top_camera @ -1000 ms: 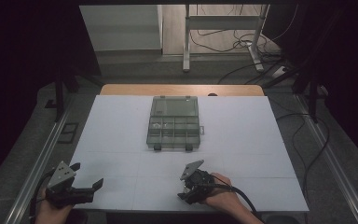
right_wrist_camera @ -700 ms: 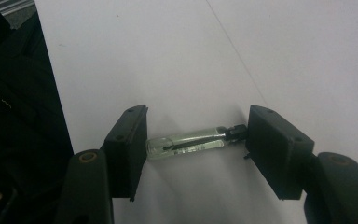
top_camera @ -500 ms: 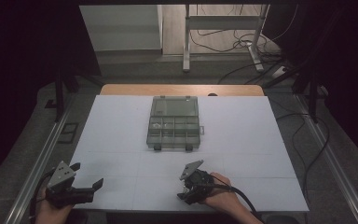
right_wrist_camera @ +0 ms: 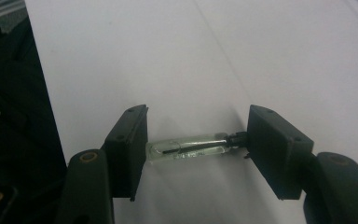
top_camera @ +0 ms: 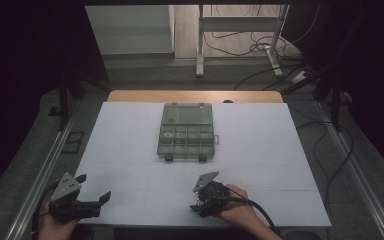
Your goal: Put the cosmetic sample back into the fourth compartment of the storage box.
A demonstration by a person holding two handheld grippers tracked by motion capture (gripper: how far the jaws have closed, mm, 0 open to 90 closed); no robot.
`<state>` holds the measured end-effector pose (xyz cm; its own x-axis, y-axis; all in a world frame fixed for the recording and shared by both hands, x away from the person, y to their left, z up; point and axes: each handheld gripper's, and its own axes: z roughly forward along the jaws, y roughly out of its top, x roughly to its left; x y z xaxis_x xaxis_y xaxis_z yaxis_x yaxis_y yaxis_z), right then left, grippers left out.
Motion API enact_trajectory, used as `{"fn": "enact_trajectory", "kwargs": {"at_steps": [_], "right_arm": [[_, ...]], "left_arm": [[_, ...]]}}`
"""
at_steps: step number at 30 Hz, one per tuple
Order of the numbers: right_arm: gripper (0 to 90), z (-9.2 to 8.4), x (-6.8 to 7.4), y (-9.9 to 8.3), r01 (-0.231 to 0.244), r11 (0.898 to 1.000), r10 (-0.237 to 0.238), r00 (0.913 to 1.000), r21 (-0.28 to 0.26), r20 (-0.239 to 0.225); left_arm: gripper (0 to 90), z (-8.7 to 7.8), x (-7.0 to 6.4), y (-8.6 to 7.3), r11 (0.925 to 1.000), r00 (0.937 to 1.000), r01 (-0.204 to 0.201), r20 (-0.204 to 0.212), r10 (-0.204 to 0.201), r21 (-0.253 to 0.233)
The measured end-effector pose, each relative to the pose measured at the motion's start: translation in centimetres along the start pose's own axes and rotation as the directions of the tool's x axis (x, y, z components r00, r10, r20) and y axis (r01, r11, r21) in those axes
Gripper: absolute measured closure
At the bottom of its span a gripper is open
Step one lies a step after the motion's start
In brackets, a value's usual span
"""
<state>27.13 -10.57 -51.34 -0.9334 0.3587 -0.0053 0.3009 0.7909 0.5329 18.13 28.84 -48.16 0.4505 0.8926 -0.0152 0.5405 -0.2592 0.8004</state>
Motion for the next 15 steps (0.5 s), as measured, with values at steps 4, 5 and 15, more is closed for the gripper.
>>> {"fn": "enact_trajectory", "kwargs": {"at_steps": [4,5,15], "right_arm": [[39.5,-0.5,-0.5,0.0,-0.023,0.999,0.023,0.9997,-0.027,0.002],[39.5,-0.5,-0.5,0.0,-0.023,0.999,0.023,0.9997,-0.027,0.002],[39.5,-1.4,-1.5,0.3,-0.077,0.995,0.077,0.997,-0.068,-0.009]], "left_arm": [[1.5,0.1,0.1,0.0,1.0,1.0,0.006,0.002,-0.006,0.005],[1.6,0.1,0.1,0.0,1.0,1.0,0.006,0.002,-0.006,0.005],[1.7,0.1,0.2,0.0,0.9999,0.9999,0.016,0.003,-0.016,0.005]]}}
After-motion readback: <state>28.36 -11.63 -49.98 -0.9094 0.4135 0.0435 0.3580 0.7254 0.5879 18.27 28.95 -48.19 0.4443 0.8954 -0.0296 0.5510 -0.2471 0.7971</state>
